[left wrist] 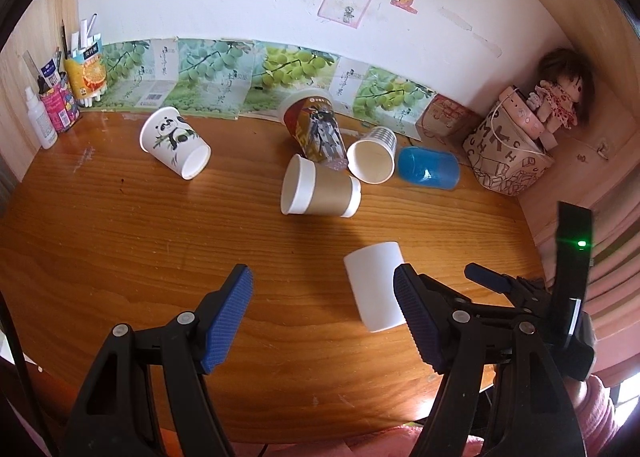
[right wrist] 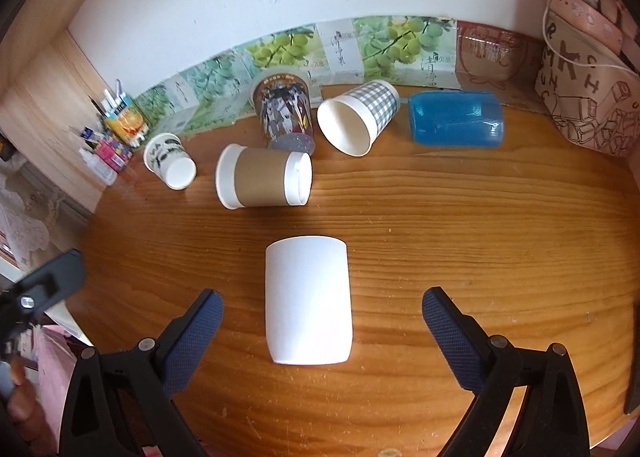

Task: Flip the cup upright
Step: 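Move the right tool to the white cup and grasp its body, then lift the white cup with the right tool, rotating its opening upward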

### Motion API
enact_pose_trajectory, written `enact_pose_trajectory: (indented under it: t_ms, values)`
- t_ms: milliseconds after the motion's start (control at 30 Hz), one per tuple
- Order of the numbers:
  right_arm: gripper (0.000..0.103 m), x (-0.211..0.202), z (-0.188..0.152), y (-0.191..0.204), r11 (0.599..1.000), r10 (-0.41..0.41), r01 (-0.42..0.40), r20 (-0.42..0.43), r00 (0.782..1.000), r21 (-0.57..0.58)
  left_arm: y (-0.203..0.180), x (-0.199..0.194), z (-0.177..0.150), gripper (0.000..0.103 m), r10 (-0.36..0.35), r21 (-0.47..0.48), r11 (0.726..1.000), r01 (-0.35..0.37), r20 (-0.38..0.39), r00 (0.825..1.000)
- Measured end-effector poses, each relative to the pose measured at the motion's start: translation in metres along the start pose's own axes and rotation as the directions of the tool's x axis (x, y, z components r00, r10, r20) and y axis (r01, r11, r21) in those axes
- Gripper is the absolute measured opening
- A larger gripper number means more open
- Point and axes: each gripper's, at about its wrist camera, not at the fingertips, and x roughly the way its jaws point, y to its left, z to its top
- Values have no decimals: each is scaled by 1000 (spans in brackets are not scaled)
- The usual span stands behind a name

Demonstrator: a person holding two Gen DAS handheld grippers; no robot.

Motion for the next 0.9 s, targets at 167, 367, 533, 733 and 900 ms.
enact_pose_trajectory:
  t_ms: [167,367,533,733,900]
  values:
    - [96,27,5,6,999,-36,35,-38,999,-23,13,-8,12,76,-2,23,1000,1,31,1000]
    - [92,55,7,13,996,-74,71,-68,995,-54,25,-11,24,76,-8,55,998,5,44,999]
    - [89,71,8,17,996,-77,73,-96,992,-44,37,-8,32,76,-2,63,998,0,32,999]
    - [83,84,11,22,996,-86,82,-112,990,-46,49,-3,41,76,0,59,998,-1,23,1000]
    - [72,90,13,25,993,-113,108,-124,986,-48,57,0,44,76,-5,47,999,4,14,1000]
